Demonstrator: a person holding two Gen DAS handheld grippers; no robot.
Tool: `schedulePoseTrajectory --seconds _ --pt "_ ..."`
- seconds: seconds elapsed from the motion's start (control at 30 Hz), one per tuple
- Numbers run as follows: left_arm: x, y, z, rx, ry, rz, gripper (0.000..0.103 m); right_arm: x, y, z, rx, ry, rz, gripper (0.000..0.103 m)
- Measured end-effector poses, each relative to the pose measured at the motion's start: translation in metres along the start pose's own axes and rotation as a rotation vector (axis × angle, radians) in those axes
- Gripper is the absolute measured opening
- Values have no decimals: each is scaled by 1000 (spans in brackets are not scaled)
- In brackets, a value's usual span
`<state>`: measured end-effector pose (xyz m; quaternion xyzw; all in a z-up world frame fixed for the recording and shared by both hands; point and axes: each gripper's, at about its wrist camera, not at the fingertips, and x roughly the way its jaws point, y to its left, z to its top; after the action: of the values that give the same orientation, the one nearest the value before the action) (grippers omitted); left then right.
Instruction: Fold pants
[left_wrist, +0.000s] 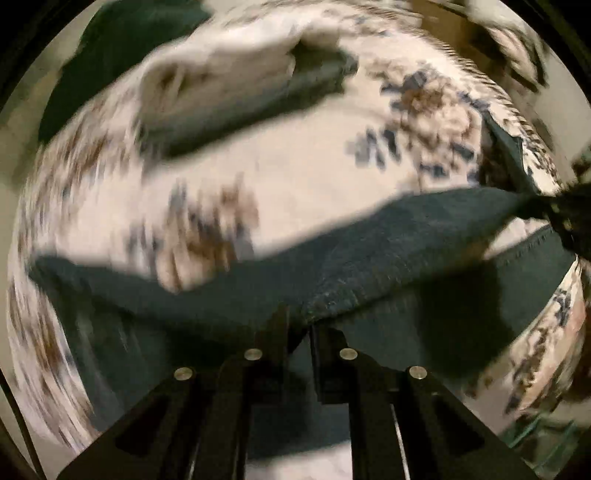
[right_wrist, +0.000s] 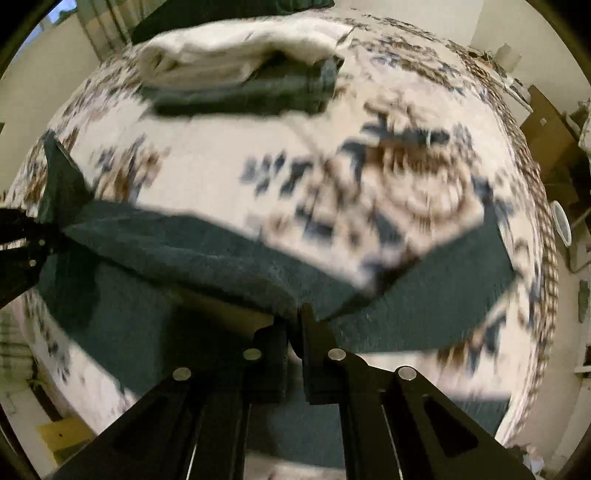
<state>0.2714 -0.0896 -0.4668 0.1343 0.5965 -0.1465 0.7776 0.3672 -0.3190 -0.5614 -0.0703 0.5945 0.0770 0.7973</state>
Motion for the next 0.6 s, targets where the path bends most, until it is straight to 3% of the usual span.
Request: schedulePoseTrajectory --seconds 0.17,0.3,0.43,0.47,0.5,0.53,0.57,0.6 --pt "47 -11 -70 -197 110 -22 8 48 25 -71 -6 130 5 7" --pt "88 -11 -88 -266 145 -48 9 75 35 -92 -25 181 -23 9" --pt "83 -8 -85 -285 147 -34 10 81 37 -92 -28 256 -13 16" --pt "75 -5 -84 -303 147 -45 16 76 36 -92 -22 269 4 26" --pt "66 -2 -84 -333 146 -53 22 68 33 -91 2 279 34 44" --pt "58 2 -85 -362 144 -58 38 56 28 -92 51 289 94 54" --pt "49 7 -89 -400 146 -74 57 46 23 -91 90 292 139 73" --pt "41 12 -92 -434 143 -87 68 35 17 -92 145 296 184 86"
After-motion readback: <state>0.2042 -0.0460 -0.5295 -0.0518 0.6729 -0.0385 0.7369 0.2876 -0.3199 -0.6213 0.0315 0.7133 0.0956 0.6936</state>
